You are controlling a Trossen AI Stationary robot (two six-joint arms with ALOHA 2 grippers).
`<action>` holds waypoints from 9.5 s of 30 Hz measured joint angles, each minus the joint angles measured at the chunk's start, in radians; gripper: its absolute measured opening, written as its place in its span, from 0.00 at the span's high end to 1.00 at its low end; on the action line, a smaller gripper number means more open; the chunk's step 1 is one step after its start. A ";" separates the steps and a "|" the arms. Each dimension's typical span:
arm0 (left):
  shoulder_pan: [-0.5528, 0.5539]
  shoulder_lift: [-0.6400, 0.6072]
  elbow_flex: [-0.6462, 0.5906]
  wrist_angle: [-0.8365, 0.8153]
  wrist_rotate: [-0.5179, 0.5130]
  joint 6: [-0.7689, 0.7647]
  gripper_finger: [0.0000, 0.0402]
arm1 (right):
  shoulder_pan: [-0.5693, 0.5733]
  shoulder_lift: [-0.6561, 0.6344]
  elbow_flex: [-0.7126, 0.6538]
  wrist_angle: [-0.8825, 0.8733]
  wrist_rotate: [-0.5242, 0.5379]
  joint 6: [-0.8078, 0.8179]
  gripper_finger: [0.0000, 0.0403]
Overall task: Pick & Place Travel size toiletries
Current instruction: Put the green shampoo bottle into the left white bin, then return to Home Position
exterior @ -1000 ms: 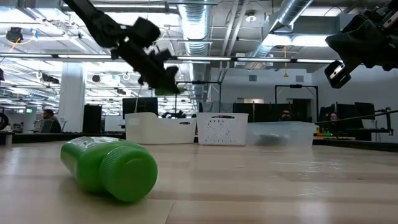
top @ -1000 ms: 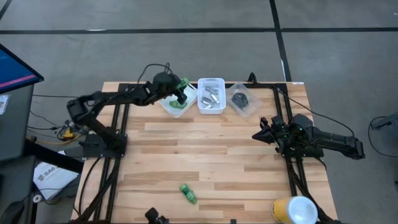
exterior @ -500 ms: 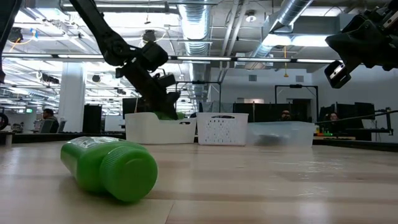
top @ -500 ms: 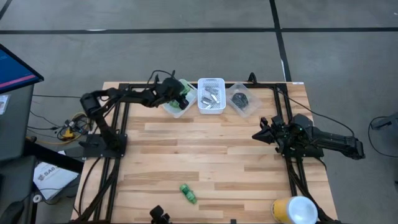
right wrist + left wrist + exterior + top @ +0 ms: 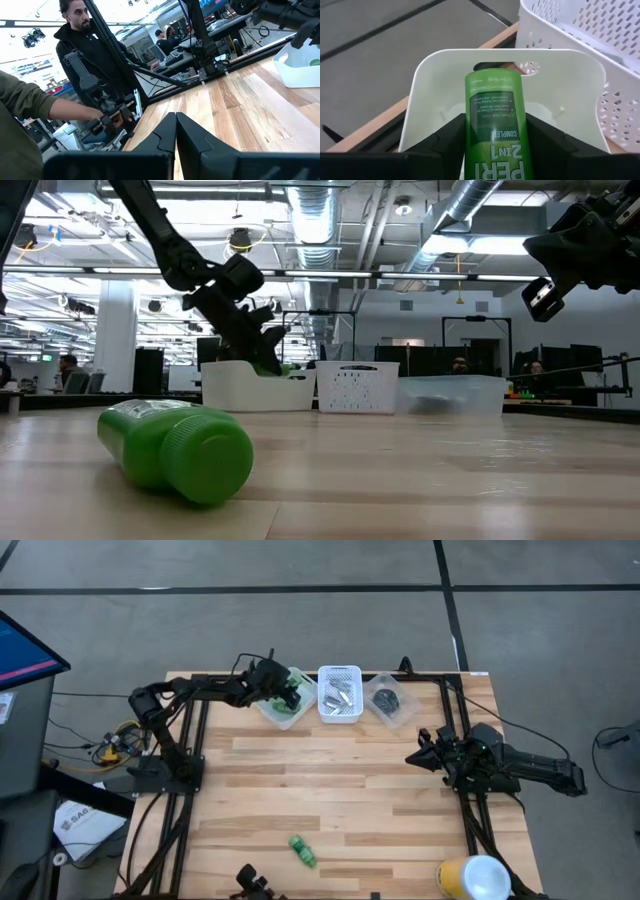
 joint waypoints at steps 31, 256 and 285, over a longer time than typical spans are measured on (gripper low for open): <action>0.028 0.000 0.001 -0.096 0.048 0.031 0.57 | 0.000 0.000 0.000 0.000 0.000 0.000 0.99; -0.090 -1.658 -0.709 -0.132 -0.126 0.000 1.00 | 0.000 0.000 0.000 0.000 0.000 0.000 0.99; -0.385 -1.735 -0.861 -0.026 -0.054 0.162 0.99 | 0.000 0.000 0.000 0.000 0.000 0.000 0.99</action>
